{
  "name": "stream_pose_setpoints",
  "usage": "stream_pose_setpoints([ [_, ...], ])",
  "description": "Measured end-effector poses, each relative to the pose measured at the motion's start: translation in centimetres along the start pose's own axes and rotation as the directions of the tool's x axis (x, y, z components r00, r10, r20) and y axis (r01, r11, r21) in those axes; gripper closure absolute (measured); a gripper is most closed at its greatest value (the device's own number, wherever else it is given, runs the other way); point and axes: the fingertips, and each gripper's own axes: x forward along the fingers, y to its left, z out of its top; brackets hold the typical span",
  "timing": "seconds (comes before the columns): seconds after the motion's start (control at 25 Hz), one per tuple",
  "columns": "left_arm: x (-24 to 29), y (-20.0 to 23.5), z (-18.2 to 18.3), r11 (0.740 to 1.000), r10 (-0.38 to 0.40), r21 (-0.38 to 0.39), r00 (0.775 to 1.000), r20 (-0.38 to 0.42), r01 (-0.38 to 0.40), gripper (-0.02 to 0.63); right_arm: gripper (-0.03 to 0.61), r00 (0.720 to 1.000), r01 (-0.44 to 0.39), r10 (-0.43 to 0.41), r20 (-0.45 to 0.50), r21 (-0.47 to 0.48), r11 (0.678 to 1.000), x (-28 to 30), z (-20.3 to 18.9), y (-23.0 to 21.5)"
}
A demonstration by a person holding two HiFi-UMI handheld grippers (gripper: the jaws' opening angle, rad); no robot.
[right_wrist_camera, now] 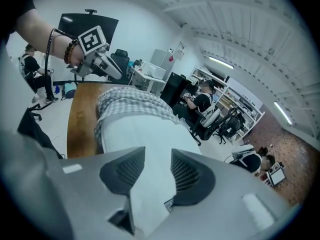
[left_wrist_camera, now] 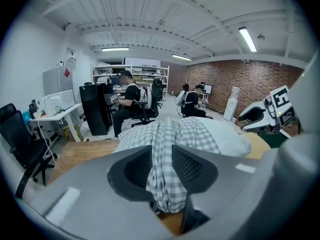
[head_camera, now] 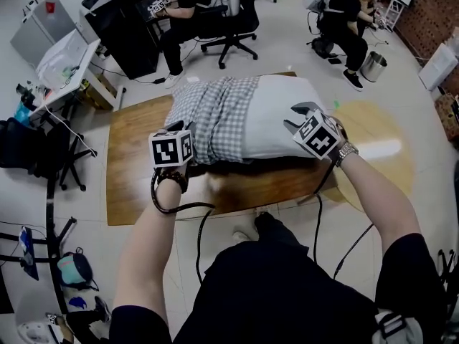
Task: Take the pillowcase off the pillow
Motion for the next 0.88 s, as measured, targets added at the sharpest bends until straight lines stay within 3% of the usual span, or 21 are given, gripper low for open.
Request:
stream_pose_setpoints([
  [0.4,3.8,-2.3,8.3,0.993,-0.077,0.084,0.996,-0.036,0.079,0.437,0.400,0.999,-0.031,0.032,-0.006,0.024,0.999,2.2,2.2,-6.0],
  [0.88,15.8,-2.4,16.5,0.982,-0.163,0.070,0.973,-0.162,0.176,0.390,0.367,0.990,-0.142,0.143,-0.009,0.083,0.986,9.4,3.9,-16.7],
])
